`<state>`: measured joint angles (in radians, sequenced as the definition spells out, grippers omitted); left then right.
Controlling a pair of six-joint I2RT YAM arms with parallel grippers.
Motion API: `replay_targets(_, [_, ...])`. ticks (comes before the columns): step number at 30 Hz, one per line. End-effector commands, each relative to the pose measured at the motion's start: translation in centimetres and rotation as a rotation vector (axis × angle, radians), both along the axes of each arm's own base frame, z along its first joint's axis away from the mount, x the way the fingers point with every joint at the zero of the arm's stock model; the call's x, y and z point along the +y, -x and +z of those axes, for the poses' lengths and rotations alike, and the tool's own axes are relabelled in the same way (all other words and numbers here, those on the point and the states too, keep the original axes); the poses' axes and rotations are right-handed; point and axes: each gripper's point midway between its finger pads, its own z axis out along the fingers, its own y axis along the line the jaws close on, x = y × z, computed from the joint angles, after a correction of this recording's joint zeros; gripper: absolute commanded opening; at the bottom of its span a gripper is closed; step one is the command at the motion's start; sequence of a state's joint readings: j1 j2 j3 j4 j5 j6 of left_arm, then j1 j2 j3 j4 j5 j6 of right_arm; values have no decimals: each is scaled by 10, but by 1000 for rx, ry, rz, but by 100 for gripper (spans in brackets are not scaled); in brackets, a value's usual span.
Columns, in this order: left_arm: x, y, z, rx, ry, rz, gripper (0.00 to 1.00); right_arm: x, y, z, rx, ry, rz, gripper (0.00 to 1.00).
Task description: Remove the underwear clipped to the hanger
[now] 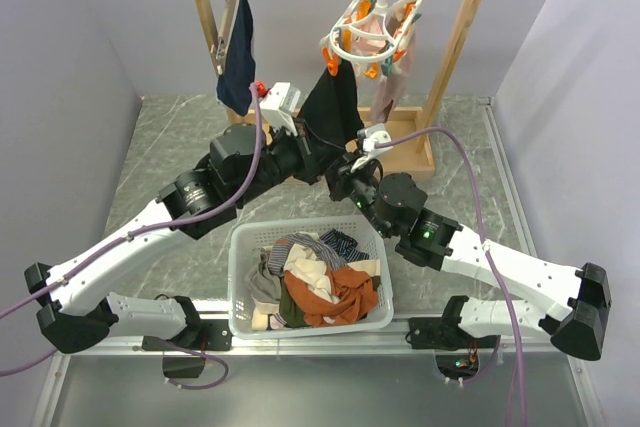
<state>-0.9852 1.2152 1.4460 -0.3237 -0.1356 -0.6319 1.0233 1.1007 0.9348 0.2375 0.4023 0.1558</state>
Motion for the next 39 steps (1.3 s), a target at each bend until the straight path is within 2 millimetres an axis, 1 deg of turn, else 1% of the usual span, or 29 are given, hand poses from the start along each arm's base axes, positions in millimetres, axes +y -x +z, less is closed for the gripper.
replay_targets(1, [-2,15,23,2,89,-60,5,-4,-4,41,-40,-112,-39,0])
replay_targets(2, [-1,17,24,1,94,-62,23,-8,-6,38,-32,-113,-61,0])
replay_targets(3, [1,16,22,0,89,-56,31,-10,-6,36,-23,-116,-71,0])
replay_targets(4, [6,15,25,-10,92,-35,35,-17,-7,36,-11,-130,-88,0])
replay_targets(7, [22,3,26,-44,54,57,61,-34,-7,19,32,-114,-135,0])
replay_targets(8, [28,0,25,-49,37,90,76,-37,-6,14,43,-102,-140,0])
replay_targets(11, [51,-15,31,-124,-6,214,95,-54,-3,-4,84,-70,-174,0])
replay_targets(12, [55,-21,27,-167,-41,239,98,-63,0,-6,93,-69,-184,0])
replay_targets(14, [62,-31,25,-191,-61,269,99,-74,3,-12,111,-77,-198,0])
replay_targets(15, [69,-42,24,-207,-70,290,99,-80,8,-10,112,-84,-184,0])
replay_targets(17, [65,-48,20,-207,-61,238,99,-86,13,-8,114,-89,-173,0])
replay_targets(18, [72,-60,25,-220,-38,248,99,-94,15,-8,120,-82,-177,0])
replay_targets(20, [73,-72,19,-220,-21,204,99,-95,20,-1,118,-80,-140,0])
replay_targets(21, [70,-78,21,-234,-1,188,99,-101,21,-3,127,-64,-146,0])
replay_targets(23, [71,-90,21,-238,13,167,99,-105,24,5,127,-75,-135,0])
replay_targets(24, [64,-90,20,-238,20,115,99,-112,25,5,138,-73,-146,0])
replay_targets(25, [56,-97,13,-224,14,83,98,-117,26,13,135,-90,-150,0])
replay_targets(26, [51,-97,21,-237,36,54,96,-120,28,15,139,-93,-142,0])
replay_targets(27, [42,-95,19,-236,38,-9,94,-125,32,16,143,-92,-139,0])
replay_targets(28, [33,-103,13,-229,33,-30,92,-134,31,24,139,-111,-163,0])
replay_targets(29, [29,-105,21,-245,51,-41,90,-139,33,27,141,-114,-167,0])
replay_targets(30, [26,-107,21,-250,50,-53,89,-146,35,26,148,-107,-180,0])
replay_targets(31, [19,-114,15,-240,44,-63,89,-152,37,34,143,-120,-192,0])
replay_targets(32, [18,-117,22,-259,52,-59,88,-157,37,37,143,-120,-210,0])
replay_targets(34, [12,-126,20,-265,46,-61,88,-165,41,42,142,-119,-224,0])
replay_targets(35, [12,-128,29,-293,50,-58,88,-167,41,43,144,-119,-227,0])
replay_targets(37, [7,-140,26,-301,36,-39,88,-168,44,47,145,-122,-226,0])
replay_targets(38, [8,-145,36,-331,34,-23,88,-169,44,47,147,-122,-229,0])
replay_targets(39, [5,-156,26,-308,10,-8,88,-171,46,47,150,-123,-232,0])
